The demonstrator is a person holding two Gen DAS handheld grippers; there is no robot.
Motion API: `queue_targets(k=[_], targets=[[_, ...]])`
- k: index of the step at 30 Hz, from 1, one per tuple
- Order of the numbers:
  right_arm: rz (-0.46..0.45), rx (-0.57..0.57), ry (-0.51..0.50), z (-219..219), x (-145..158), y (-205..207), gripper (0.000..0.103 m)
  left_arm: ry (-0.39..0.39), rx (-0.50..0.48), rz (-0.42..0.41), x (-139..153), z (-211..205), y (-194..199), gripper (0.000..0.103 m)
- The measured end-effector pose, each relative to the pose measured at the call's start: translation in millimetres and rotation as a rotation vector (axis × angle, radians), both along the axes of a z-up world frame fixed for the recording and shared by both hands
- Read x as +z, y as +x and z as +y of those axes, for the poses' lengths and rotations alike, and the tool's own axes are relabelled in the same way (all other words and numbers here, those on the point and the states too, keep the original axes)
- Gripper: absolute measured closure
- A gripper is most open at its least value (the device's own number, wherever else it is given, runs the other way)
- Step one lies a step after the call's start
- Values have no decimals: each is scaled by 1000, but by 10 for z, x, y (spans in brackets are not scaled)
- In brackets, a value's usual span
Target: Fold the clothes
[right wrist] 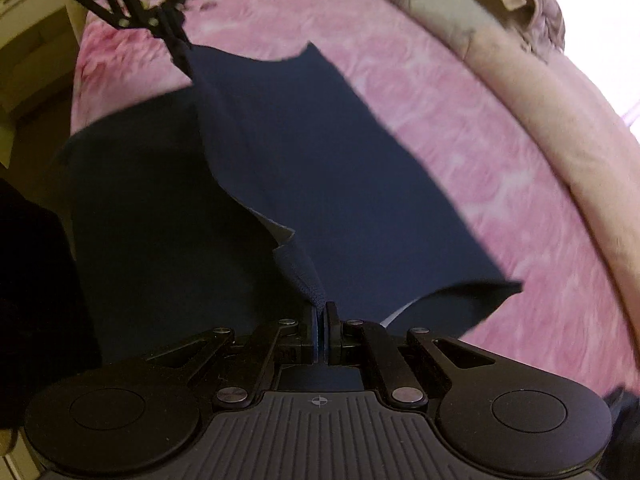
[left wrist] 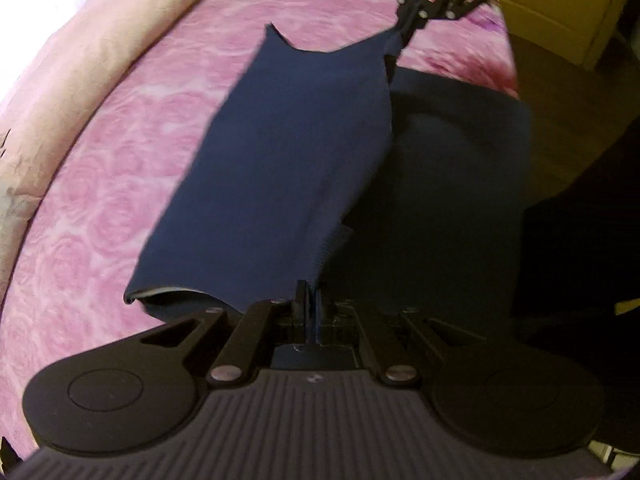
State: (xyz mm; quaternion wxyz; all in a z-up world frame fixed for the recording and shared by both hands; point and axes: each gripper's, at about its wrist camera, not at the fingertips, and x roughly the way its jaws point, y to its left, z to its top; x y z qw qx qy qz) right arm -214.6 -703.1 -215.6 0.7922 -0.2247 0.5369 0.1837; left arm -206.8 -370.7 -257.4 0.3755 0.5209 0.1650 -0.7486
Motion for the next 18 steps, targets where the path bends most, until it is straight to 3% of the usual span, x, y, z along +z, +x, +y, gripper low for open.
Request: queue_targets(k=[5,10,18], targets=[[6,-39,-70,410,-142,-469,103,-74,-43,-34,-236,500,-166,103],[25,-47,-99,719,-207,-749,103,-95,-72,-28,-381,823,-226,103],[6,-25,-90,855,-469,-1050,103,-117,-40,-49,-653,1197,-498,103]])
